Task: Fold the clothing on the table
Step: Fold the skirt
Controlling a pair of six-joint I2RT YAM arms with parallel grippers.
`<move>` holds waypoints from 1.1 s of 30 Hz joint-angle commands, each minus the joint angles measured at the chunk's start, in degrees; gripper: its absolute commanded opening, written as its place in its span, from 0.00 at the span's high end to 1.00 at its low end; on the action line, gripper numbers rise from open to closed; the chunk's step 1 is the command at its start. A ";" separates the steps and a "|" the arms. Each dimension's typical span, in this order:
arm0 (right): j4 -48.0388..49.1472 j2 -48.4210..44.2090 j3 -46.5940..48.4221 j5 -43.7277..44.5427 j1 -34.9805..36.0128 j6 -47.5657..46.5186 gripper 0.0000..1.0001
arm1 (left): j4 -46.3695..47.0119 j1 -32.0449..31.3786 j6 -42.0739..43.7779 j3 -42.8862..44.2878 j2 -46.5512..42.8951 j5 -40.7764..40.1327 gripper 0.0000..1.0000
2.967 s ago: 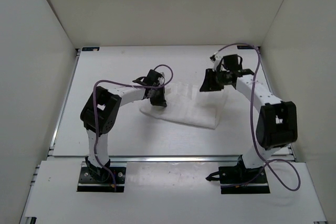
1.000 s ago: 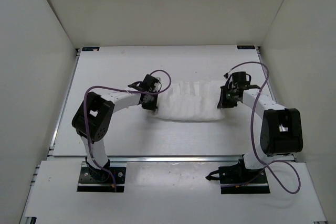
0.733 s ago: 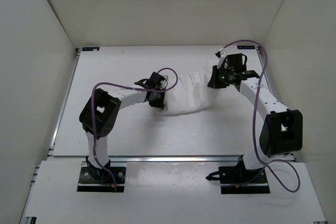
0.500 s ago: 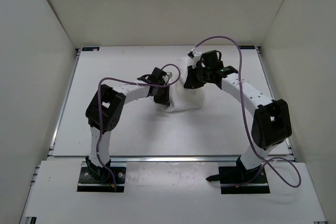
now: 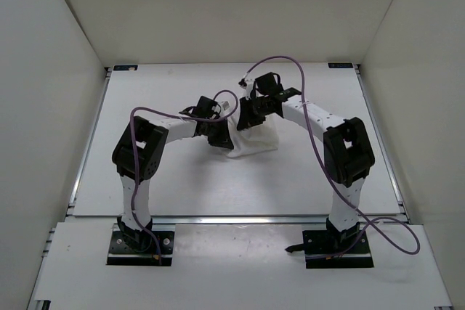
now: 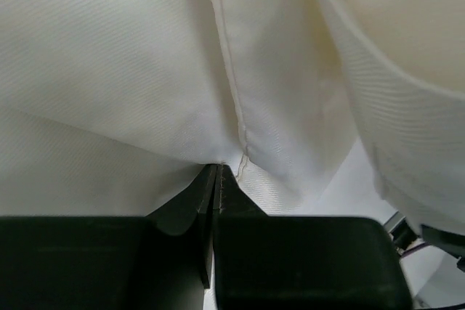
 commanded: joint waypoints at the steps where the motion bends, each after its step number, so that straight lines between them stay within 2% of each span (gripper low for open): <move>1: 0.26 1.60 4.06 -2.06 2.59 2.19 1.00 | -0.99 0.50 0.16 -2.06 -1.36 1.37 0.88; 12: -9.83 7.93 8.02 -1.09 6.20 0.87 1.00 | 1.29 2.87 -0.90 -3.98 -1.01 2.69 0.89; 14: -11.16 7.50 8.29 -0.82 6.20 0.70 0.85 | 1.12 2.78 -0.64 -3.81 -1.18 2.69 0.89; 16: -9.77 4.96 7.41 -1.26 5.41 1.31 0.63 | 0.77 3.04 -0.46 -3.81 -1.44 2.69 0.89; 17: -7.59 4.51 6.97 -2.57 4.80 2.53 0.57 | 0.86 2.61 -0.63 -3.81 -1.45 2.78 0.89; 21: -5.89 -1.63 7.31 -3.20 4.09 5.00 0.50 | 1.29 3.31 -0.63 -4.25 -3.20 3.30 0.88; 22: -6.16 -3.30 7.58 -3.02 4.27 5.61 0.50 | 2.17 3.83 -0.90 -4.69 -3.73 3.74 0.87; 25: -3.53 -8.48 5.40 -5.29 2.26 7.89 0.70 | 3.58 5.42 -1.34 -6.26 -5.83 4.88 0.87; 27: 0.85 -12.01 2.16 -6.01 0.59 9.91 0.72 | 3.76 6.30 -1.69 -6.27 -8.20 5.15 0.82; 29: 2.36 -15.78 -0.67 -1.63 -0.03 8.88 0.77 | 2.80 7.35 -1.34 -5.75 -10.57 4.54 0.77; 31: 3.15 -17.02 -6.27 4.87 -0.82 6.68 0.88 | 0.69 8.66 0.23 -4.61 -13.47 2.00 0.67; 33: 3.77 -16.59 -10.14 4.55 -3.27 5.97 0.99 | -2.82 9.55 1.55 -2.42 -14.98 -0.03 0.40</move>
